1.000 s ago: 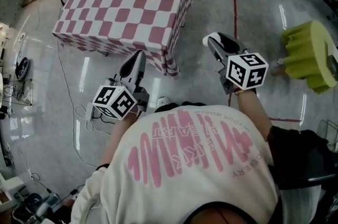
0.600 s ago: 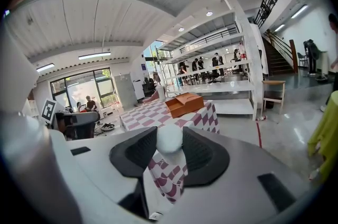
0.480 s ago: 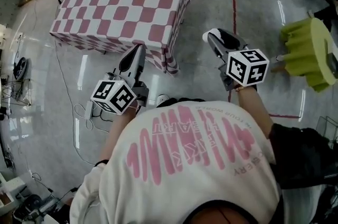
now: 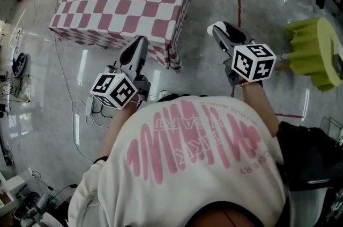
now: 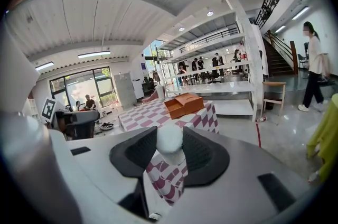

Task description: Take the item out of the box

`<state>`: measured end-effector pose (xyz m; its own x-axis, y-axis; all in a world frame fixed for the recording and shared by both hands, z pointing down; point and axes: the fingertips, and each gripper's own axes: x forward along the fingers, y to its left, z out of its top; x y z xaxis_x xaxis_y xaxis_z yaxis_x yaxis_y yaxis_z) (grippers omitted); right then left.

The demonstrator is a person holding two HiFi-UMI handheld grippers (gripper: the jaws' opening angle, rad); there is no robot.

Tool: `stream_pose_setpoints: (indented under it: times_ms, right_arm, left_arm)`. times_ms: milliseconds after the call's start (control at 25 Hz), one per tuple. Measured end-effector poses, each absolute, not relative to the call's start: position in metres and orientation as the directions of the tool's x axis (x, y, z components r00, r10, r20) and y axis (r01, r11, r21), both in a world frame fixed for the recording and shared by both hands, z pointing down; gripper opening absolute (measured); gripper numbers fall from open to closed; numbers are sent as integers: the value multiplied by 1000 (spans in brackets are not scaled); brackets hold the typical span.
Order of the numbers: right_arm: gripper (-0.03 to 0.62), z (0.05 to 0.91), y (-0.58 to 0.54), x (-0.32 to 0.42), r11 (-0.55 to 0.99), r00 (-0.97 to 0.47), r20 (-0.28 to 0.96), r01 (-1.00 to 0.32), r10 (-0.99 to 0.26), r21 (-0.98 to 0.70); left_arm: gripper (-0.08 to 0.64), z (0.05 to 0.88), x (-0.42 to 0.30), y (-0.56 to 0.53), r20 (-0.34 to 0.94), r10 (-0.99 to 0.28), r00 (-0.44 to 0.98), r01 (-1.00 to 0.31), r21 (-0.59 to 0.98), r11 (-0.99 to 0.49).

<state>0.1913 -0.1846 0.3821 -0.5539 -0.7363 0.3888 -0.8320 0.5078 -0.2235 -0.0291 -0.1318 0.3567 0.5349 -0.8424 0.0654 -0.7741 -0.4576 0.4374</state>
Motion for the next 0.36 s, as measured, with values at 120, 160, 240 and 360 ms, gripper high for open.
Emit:
stream_pose_setpoints:
  times_ms: [120, 160, 240, 360]
  right_arm:
    - [150, 382, -186, 188, 513, -557, 387, -829, -734, -222]
    - [150, 381, -186, 187, 515, -559, 387, -829, -734, -220]
    - [150, 381, -187, 185, 519, -562, 384, -827, -733, -219]
    - [149, 380, -188, 181, 523, -565, 381, -824, -732, -216]
  left_arm:
    - [8, 357, -32, -132, 66, -844, 532, -776, 437, -455]
    - [8, 356, -32, -132, 65, -844, 532, -776, 436, -455]
    - [8, 356, -34, -133, 65, -844, 532, -777, 433, -456]
    - [8, 356, -36, -134, 66, -845, 531, -779, 431, -456]
